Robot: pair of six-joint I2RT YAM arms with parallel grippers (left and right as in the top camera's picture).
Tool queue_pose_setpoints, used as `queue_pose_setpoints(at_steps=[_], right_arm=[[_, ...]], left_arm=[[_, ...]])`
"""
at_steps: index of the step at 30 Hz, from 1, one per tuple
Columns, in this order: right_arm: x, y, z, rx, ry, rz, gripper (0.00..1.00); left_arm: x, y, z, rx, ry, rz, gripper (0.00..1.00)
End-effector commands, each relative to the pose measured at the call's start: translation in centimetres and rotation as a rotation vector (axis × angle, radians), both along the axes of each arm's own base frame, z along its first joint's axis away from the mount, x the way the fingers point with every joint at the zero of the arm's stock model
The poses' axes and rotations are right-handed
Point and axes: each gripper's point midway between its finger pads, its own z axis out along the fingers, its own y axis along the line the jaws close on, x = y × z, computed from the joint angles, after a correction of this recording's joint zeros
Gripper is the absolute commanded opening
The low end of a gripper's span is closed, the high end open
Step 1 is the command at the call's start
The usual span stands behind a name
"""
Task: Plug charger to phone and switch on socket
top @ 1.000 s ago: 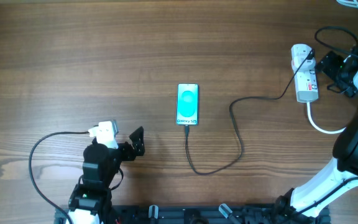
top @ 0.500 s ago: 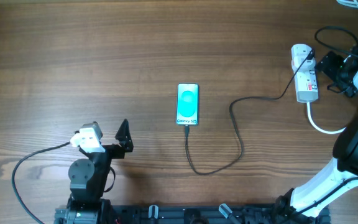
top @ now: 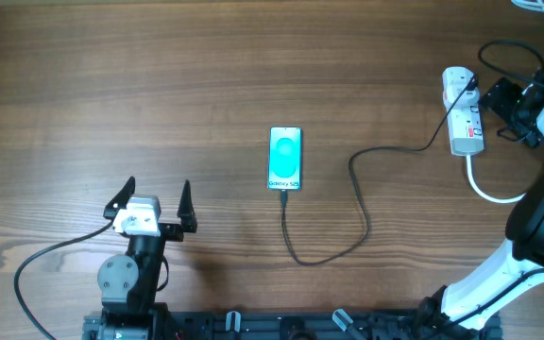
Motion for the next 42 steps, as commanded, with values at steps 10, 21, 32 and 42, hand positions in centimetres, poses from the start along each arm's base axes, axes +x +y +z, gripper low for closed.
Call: queue_pose_setpoints(at_steps=[10,21,32,42], right_arm=[[0.0,-0.3,0.8,-0.026,-0.009,0.011,1.00],[-0.1,-0.3,0.6,-0.024,-0.004,0.009,1.00],[-0.5,0.0,15.3,-0.168,-0.293,0.008,1.00],[-4.2,1.9,27.0,-0.288,-0.537,0.007,1.00]], left_arm=[[0.0,0.5,-0.1,0.025,-0.002,0.023,1.00],[0.0,0.5,-0.1,0.025,-0.001,0.023,1.00],[0.0,0.5,-0.1,0.025,-0.001,0.023,1.00],[0.0,0.5,-0.1,0.025,-0.001,0.023,1.00]])
